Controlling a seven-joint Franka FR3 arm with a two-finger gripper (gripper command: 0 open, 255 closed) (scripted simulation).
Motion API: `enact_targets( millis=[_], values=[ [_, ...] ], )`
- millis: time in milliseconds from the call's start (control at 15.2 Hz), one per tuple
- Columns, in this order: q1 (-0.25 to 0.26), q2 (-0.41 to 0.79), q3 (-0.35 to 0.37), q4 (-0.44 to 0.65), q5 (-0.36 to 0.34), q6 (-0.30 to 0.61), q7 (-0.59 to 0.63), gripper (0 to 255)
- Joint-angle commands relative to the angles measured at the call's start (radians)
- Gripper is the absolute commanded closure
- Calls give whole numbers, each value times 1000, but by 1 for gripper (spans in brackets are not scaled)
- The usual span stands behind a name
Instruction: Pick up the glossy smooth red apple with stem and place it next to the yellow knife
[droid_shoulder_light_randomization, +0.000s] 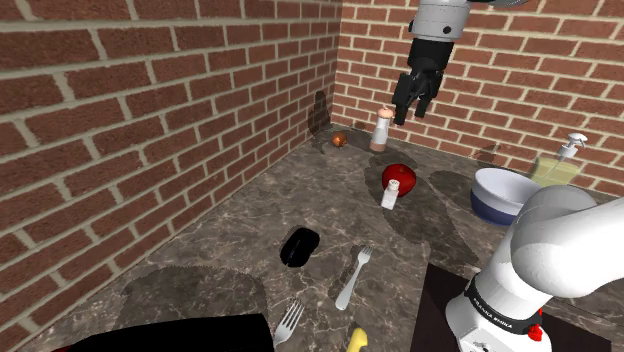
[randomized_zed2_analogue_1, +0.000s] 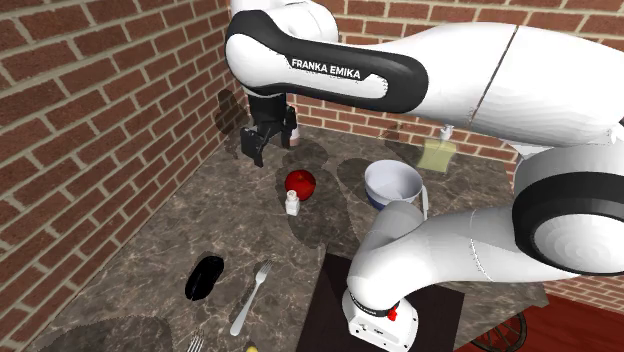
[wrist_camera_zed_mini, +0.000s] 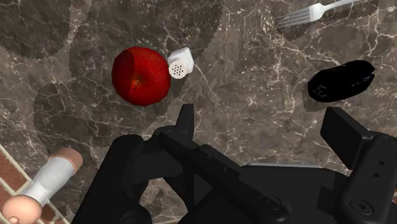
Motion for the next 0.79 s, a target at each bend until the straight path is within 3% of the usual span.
enact_targets(
  millis=[0,726],
  values=[
    [0,0,0,0,0,0,0,0],
    [-91,1,-144,-285,-151,386,-127,0]
  ],
)
